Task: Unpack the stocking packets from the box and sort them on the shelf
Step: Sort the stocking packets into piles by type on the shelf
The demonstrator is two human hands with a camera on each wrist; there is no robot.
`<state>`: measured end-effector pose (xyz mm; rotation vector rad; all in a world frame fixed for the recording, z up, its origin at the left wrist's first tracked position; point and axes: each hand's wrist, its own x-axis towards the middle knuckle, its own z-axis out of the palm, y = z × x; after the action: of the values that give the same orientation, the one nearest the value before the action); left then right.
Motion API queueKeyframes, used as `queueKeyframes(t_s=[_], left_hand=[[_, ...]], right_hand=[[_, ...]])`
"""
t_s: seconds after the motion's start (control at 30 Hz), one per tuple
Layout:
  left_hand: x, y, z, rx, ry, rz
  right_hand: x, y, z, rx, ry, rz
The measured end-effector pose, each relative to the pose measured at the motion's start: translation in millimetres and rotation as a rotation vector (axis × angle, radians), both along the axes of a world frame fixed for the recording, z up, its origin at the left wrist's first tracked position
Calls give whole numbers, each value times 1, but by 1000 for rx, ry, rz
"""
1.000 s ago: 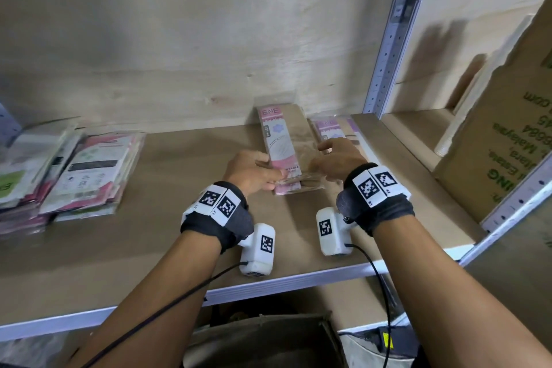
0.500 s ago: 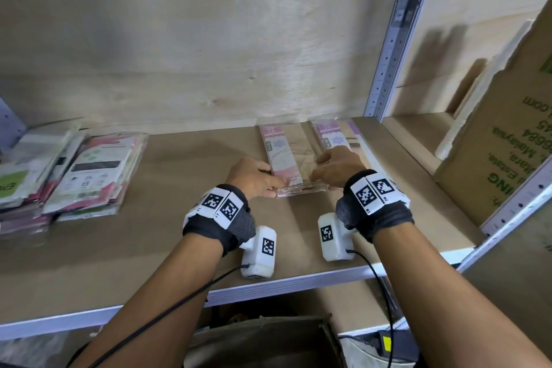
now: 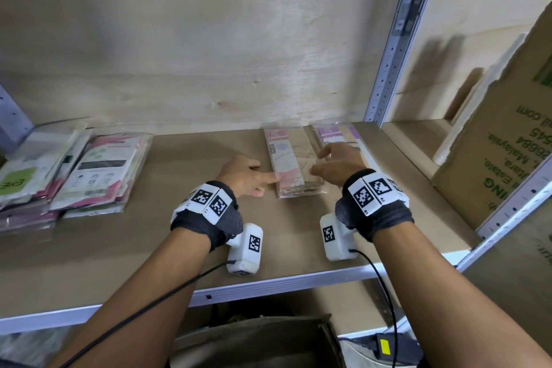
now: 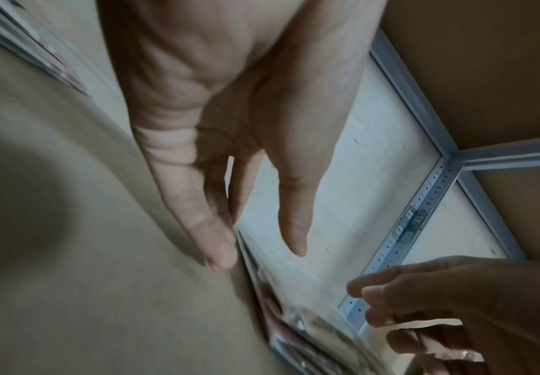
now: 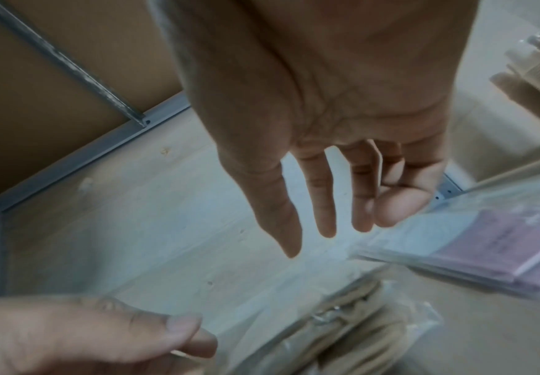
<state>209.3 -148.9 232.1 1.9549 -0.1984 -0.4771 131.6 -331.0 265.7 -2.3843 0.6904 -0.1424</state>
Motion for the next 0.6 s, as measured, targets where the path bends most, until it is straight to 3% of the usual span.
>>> queueKeyframes(t_s=[0.13, 0.33, 0.43, 0.6], left_hand=[[7, 40, 12, -12, -69, 78], [18, 125, 33, -28, -204, 252], [23, 174, 39, -48, -278, 386], [29, 252, 42, -88, -282, 565]], right_hand=[[4, 16, 9, 16, -134, 49], [17, 85, 12, 300, -208, 287], [31, 133, 5, 430, -140, 402], [72, 212, -5, 478, 8, 460]])
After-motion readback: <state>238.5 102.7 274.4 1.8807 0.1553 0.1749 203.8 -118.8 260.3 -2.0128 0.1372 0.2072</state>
